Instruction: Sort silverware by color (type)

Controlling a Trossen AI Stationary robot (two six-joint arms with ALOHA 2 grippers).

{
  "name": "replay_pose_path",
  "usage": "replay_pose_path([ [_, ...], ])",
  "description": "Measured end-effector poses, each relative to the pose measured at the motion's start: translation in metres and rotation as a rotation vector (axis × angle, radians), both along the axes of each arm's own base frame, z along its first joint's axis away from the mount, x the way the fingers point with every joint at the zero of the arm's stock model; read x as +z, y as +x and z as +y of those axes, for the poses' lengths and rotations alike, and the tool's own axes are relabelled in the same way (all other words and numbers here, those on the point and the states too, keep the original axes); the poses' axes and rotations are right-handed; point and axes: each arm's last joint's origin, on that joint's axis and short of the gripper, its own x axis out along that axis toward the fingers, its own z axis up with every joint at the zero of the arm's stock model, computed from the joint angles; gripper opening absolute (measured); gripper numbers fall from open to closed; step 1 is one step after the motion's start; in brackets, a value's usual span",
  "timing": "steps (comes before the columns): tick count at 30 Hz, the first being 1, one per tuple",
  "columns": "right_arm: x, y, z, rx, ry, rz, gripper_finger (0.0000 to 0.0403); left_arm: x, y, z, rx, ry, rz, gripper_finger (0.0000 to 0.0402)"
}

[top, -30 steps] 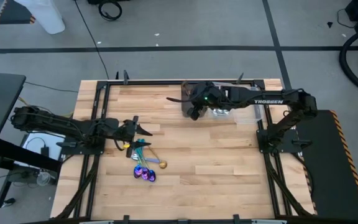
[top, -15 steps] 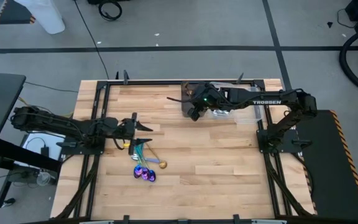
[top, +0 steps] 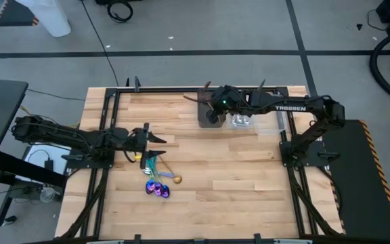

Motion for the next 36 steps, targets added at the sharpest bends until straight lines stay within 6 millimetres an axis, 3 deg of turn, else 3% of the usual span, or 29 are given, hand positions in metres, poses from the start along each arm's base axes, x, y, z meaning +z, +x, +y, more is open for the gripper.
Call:
replay_pose_path([
  [22, -0.002, -0.014, -0.036, 0.051, 0.111, -0.012, 0.0028, 0.012, 0.002, 0.0, 0.022, -0.153, -0.123, 0.0203],
  [36, -0.05, 0.001, -0.054, 0.048, 0.232, 0.123, 0.0028, 0.01, 0.002, 0.0, 0.025, -0.166, -0.103, 0.0203],
])
